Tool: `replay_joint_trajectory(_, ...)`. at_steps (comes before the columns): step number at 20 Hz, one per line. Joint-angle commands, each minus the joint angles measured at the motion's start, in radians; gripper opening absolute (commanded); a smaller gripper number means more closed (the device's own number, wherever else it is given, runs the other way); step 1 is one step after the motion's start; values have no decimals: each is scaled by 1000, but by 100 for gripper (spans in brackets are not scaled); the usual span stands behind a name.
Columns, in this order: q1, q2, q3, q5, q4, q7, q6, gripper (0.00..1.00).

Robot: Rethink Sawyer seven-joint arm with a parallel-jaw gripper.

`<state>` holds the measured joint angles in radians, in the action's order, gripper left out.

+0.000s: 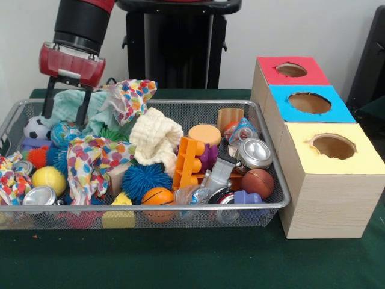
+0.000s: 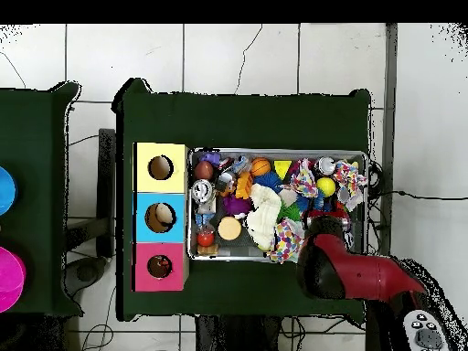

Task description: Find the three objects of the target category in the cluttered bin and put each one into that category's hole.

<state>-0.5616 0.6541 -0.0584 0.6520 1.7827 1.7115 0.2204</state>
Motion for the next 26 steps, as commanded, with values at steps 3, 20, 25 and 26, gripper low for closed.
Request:
replay_joint_trajectory(3,-160,-16,281,138,-92,-37,-188,100)
replay_joint_trajectory(20,-250,-160,337,270,-169,10,-110,100)
replay_joint_trajectory(25,-373,-254,530,332,-231,-86,-244,100)
replay_joint_trajectory(26,-398,-270,557,350,-235,-94,-251,100)
